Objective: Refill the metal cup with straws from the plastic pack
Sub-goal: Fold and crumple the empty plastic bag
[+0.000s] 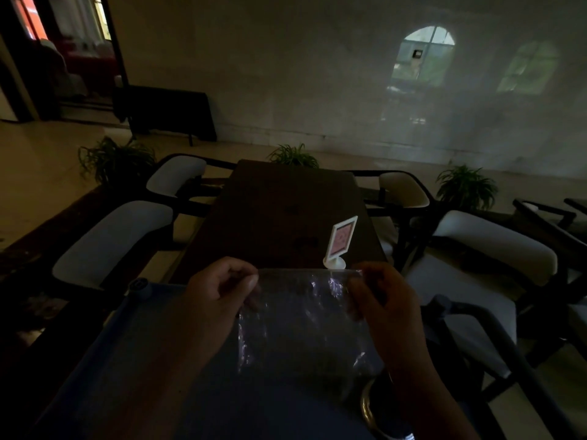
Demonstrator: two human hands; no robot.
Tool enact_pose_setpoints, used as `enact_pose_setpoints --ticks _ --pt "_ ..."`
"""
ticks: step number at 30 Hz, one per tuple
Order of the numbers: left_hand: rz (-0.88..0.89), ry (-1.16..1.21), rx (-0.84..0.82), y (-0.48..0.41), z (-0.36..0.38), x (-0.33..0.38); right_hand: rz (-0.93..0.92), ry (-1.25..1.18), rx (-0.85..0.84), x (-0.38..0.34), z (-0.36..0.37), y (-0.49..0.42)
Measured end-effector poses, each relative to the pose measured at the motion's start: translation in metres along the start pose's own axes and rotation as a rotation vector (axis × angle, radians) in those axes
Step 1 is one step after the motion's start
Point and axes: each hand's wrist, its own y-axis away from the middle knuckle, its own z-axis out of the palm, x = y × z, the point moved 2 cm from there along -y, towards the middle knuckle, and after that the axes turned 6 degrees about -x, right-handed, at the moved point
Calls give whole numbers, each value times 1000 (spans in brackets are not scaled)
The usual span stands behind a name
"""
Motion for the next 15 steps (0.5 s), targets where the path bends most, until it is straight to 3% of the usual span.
enact_pose_setpoints --ticks 2,6,10,12,15 --pt "-25 3 42 0 2 -2 167 -94 -130 7 0 0" --pt "-123 71 135 4 5 -9 343 26 -309 24 -1 6" --pt "-404 327 -139 11 13 -24 347 -12 -232 29 -3 8" --pt "-436 322 -243 17 18 -26 346 -27 -228 27 -4 8" --pt "-414 355 -247 18 21 -27 348 -22 -229 29 -8 8"
